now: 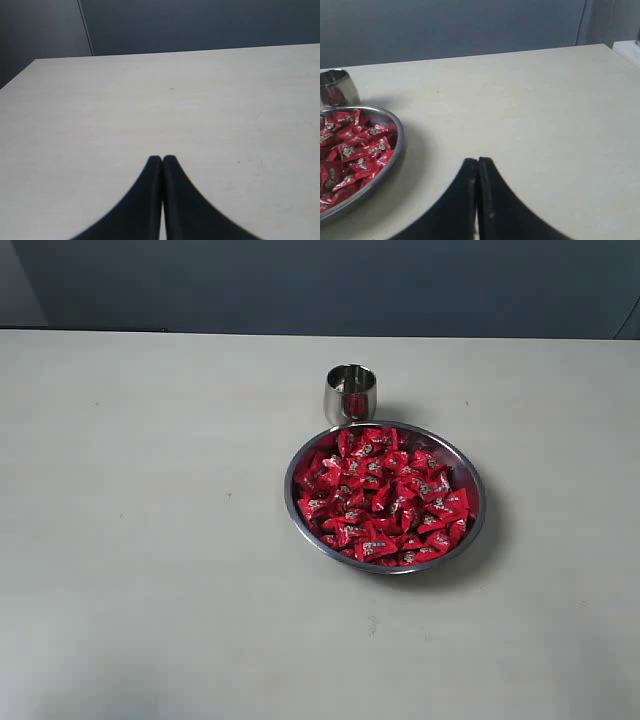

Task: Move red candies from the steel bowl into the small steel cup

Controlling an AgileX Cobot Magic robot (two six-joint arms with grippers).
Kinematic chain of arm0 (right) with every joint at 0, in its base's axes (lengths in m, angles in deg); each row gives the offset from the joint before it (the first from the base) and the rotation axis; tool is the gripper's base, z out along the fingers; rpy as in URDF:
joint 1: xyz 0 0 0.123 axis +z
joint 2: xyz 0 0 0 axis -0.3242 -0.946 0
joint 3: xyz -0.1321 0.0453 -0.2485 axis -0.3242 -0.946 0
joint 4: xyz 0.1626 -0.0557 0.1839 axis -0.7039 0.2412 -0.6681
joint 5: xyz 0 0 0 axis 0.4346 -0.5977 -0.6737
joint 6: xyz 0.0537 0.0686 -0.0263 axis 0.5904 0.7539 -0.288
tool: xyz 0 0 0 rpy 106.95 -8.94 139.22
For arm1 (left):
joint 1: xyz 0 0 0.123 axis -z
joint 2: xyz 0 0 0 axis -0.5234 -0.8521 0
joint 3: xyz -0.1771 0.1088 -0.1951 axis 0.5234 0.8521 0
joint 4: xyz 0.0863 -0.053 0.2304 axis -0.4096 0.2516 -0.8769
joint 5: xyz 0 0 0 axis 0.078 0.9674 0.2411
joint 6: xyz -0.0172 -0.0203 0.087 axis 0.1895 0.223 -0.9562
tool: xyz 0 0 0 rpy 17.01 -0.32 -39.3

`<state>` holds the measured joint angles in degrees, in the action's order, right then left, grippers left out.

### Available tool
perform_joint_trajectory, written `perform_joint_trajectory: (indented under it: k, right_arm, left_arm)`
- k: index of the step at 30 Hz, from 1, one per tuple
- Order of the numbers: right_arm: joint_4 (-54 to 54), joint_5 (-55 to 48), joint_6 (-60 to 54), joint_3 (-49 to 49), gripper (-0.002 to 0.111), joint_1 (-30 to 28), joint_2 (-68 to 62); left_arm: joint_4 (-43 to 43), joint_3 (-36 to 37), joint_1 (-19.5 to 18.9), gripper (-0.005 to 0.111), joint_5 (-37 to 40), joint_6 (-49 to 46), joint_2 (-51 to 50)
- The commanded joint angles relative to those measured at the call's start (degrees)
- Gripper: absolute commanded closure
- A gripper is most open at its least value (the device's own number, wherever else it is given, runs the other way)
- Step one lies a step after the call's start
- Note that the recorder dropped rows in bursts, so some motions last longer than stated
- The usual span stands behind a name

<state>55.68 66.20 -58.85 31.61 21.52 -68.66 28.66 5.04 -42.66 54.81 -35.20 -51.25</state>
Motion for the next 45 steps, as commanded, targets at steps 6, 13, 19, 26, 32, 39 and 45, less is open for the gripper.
perform_joint_trajectory:
  k: [6,13,19,26,32,39,45]
  right_arm:
    - [-0.2,0.6,-0.1,-0.1,0.109,-0.3,0.2]
    - [-0.2,0.6,-0.1,-0.1,0.109,-0.3,0.2]
    - [-0.3,0.8,-0.1,-0.1,0.109,-0.3,0.2]
    - [-7.9,8.6,-0.1,-0.1,0.109,-0.3,0.2]
    - [-8.0,13.9,-0.1,-0.1,0.109,-0.3,0.2]
    - [-7.8,18.3,-0.1,-0.1,0.109,-0.3,0.2]
    - [-8.0,30.3,-0.1,-0.1,0.109,-0.3,0.2]
  left_arm:
    - [-0.1,0.3,0.4,0.106,-0.4,0.1,0.3]
    - [-0.1,0.3,0.4,0.106,-0.4,0.1,0.3]
    - [-0.1,0.3,0.4,0.106,-0.4,0.1,0.3]
    - [-0.1,0.3,0.4,0.106,-0.4,0.1,0.3]
    - [-0.1,0.3,0.4,0.106,-0.4,0.1,0.3]
    - [-0.1,0.3,0.4,0.106,-0.4,0.1,0.3]
    - [-0.1,0.3,0.4,0.106,-0.4,0.1,0.3]
